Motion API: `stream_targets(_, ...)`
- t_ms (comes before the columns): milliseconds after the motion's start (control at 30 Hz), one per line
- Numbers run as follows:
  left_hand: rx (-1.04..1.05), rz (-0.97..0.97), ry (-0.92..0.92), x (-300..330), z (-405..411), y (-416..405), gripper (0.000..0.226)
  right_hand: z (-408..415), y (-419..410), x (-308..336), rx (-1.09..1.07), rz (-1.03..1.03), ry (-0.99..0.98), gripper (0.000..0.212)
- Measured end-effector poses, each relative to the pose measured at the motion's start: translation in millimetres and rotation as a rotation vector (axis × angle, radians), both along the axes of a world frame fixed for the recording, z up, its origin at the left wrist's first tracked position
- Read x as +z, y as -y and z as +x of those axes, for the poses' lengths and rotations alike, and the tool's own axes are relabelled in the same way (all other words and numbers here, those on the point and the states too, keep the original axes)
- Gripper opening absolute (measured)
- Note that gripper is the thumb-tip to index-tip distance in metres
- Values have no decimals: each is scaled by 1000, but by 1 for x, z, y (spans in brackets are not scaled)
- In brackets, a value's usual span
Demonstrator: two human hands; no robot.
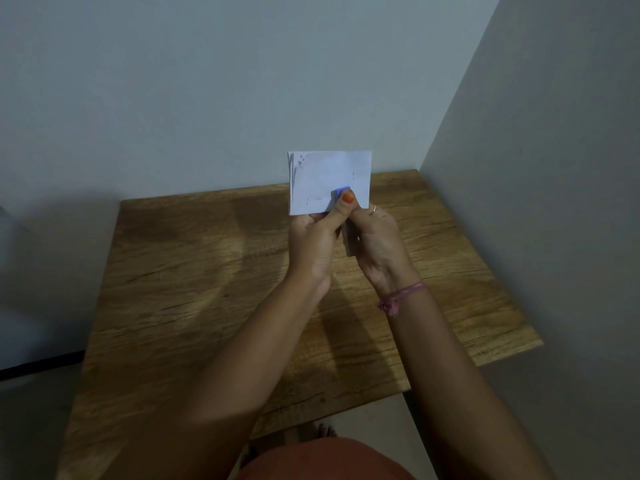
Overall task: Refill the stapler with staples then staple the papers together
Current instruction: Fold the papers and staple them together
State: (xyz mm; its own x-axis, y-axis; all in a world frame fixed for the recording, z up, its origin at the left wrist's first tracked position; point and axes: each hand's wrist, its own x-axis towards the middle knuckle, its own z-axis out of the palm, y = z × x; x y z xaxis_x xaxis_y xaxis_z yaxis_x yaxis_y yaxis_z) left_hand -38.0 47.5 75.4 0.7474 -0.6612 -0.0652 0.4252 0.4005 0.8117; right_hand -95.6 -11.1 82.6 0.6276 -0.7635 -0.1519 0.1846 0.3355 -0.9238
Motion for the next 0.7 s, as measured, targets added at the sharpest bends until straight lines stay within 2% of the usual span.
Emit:
stream_targets(100,-4,-4,-26,3,1,1,35,2,0,4,-2,-34,-5,26)
stream_targets(167,0,-1,-56,4,2,2,40,3,0,5,4,-14,14,17)
stream_targets(400,-42,-28,-100,2,4,1,47,2,6,1,60,2,24,25)
stream_targets(567,-187,8,-5,0,14,-7,21,-3,13,-1,120,-6,15,22)
stream_targets(700,-209,77,46,0,26,-17,24,-8,18,1,173,-44,-21,23)
